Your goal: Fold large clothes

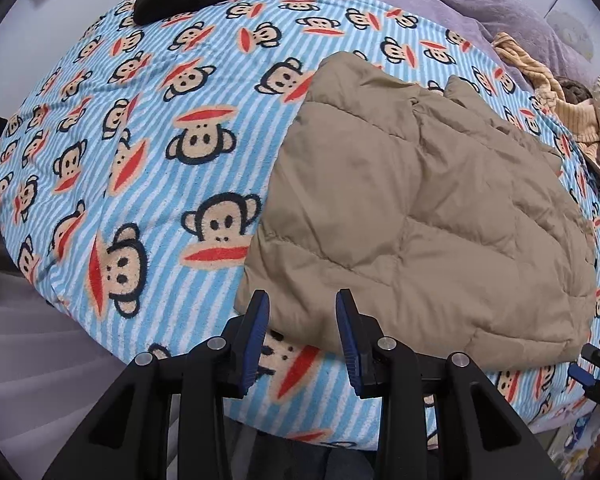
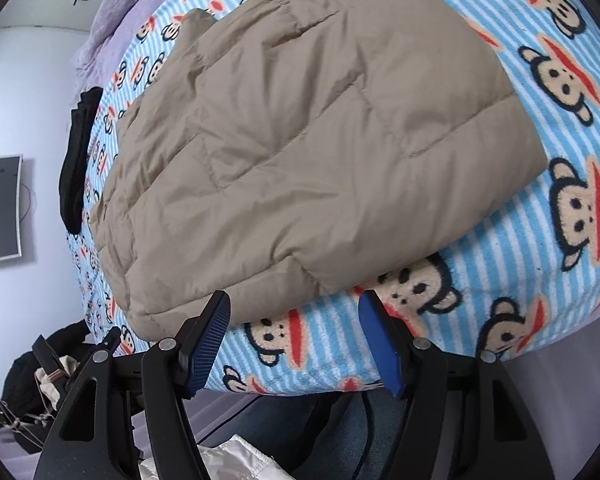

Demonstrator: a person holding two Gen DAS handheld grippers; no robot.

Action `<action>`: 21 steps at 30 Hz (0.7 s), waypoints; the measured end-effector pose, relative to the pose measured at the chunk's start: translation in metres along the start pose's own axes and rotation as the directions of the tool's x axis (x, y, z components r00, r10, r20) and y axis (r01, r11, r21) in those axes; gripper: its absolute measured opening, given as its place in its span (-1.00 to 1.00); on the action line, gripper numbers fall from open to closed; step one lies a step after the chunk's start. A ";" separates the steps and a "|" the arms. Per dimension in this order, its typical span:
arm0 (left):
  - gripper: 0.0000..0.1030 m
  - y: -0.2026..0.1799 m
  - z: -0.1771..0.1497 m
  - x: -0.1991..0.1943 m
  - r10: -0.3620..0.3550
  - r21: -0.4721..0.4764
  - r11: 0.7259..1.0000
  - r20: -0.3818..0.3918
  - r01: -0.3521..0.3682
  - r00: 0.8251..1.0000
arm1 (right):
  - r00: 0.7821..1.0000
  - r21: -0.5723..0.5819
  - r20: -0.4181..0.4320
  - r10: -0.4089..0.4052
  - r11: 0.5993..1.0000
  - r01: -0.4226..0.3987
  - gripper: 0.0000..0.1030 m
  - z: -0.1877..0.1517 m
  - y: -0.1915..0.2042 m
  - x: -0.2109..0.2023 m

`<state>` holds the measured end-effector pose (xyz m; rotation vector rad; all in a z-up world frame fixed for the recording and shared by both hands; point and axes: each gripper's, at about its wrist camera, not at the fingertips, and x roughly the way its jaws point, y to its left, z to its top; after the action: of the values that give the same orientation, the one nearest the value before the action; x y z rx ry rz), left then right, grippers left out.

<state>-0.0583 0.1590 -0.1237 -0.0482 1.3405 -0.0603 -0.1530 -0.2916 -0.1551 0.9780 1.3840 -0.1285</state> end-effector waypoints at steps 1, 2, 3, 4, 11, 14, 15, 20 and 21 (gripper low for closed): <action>0.64 -0.003 -0.001 -0.004 0.003 0.005 1.000 0.005 -0.003 1.000 | 1.000 -0.016 0.000 0.000 1.000 0.000 0.36 0.000 0.003 -0.001; 0.85 -0.006 -0.002 -0.010 0.012 0.006 1.000 0.024 -0.012 1.000 | 1.000 -0.029 0.003 -0.001 1.000 0.001 0.39 0.001 0.008 -0.001; 0.93 -0.008 -0.004 -0.016 0.023 0.009 1.000 0.051 -0.023 0.998 | 1.000 -0.044 0.008 -0.004 0.999 0.004 0.46 0.001 0.012 -0.003; 0.93 -0.011 -0.005 -0.021 0.030 0.018 0.999 0.066 -0.031 0.997 | 1.000 -0.056 0.013 -0.005 0.998 0.006 0.49 0.001 0.016 -0.004; 0.93 -0.025 -0.010 -0.030 0.037 0.021 0.999 0.060 -0.038 0.998 | 1.000 -0.106 0.019 -0.007 0.994 0.009 0.54 -0.006 0.019 -0.011; 0.93 -0.034 -0.016 -0.035 0.060 0.037 0.997 0.060 -0.062 0.996 | 1.000 -0.115 0.008 -0.007 0.993 0.008 0.59 -0.010 0.015 -0.011; 0.95 -0.036 -0.017 -0.036 0.066 0.043 0.997 0.062 -0.069 0.996 | 1.000 -0.118 0.006 -0.004 0.993 0.005 0.59 -0.011 0.015 -0.010; 0.98 -0.042 -0.017 -0.037 0.046 0.062 0.997 0.051 -0.049 0.998 | 1.000 -0.164 0.017 -0.014 0.986 0.017 0.80 -0.014 0.025 -0.008; 0.98 -0.043 -0.016 -0.036 0.040 0.068 0.997 0.047 -0.043 0.998 | 1.000 -0.174 0.027 -0.012 0.985 0.017 0.93 -0.014 0.029 -0.009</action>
<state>-0.0822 0.1188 -0.0895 0.0366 1.2922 -0.0695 -0.1483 -0.2680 -0.1314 0.8175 1.3545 -0.0300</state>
